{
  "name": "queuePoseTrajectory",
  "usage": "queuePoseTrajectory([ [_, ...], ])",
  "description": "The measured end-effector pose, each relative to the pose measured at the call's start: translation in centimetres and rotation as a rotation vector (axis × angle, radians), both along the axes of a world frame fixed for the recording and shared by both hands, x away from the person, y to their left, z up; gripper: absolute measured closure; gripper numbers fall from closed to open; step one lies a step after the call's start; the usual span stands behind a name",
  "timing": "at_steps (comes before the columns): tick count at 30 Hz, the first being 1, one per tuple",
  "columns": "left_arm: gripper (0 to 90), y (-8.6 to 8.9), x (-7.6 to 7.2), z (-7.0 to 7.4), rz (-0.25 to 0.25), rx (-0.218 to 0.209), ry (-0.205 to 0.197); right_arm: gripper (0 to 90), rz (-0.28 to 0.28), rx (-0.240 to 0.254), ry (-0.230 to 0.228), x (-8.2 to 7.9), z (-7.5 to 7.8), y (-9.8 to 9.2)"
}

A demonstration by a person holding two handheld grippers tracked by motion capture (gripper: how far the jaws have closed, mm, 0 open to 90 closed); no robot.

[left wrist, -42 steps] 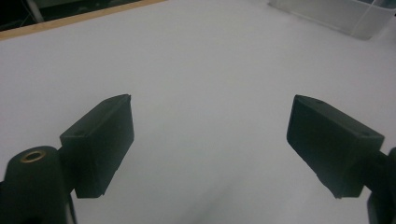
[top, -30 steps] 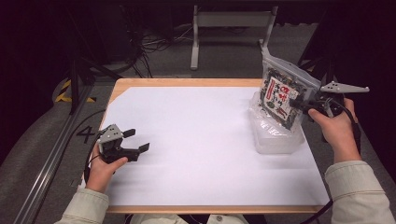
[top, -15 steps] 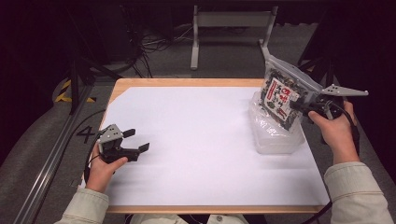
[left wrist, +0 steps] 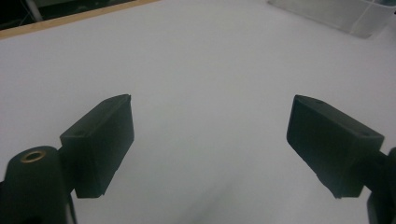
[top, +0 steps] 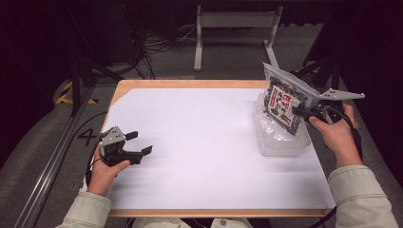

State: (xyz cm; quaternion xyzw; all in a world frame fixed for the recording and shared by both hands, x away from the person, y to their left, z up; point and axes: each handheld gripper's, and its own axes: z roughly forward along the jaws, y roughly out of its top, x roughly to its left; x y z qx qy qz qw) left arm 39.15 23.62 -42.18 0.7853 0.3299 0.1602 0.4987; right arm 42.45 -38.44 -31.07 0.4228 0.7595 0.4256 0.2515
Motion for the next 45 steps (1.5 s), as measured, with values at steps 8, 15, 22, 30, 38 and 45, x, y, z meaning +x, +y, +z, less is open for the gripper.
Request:
queuePoseTrajectory([
  [8, 15.7, 0.0, 0.0, 0.0, -0.002, 0.006, -0.003, 75.9, -0.007, 0.025, 0.02, 0.0, -1.3, -0.4],
  [15, 15.7, 0.0, 0.0, 0.0, -0.001, 0.006, -0.001, 75.7, -0.012, 0.052, 0.015, -0.2, -2.0, -0.9],
  [22, 15.7, -0.1, 0.0, 0.0, -0.002, 0.007, -0.005, 75.6, -0.021, 0.102, -0.01, -0.7, -3.1, -1.6],
  [30, 15.7, -0.1, 0.0, 0.0, -0.003, 0.007, -0.005, 75.1, -0.027, 0.106, -0.019, -0.7, -3.3, -1.6],
  [38, 15.6, 0.0, 0.0, 0.0, -0.004, 0.006, 0.0, 65.7, -0.034, 0.129, -0.018, -0.8, -3.3, -1.7],
  [45, 15.6, -0.1, 0.1, 0.0, -0.005, 0.007, 0.0, 48.7, -0.031, 0.153, -0.048, -1.4, -2.9, -2.0],
])
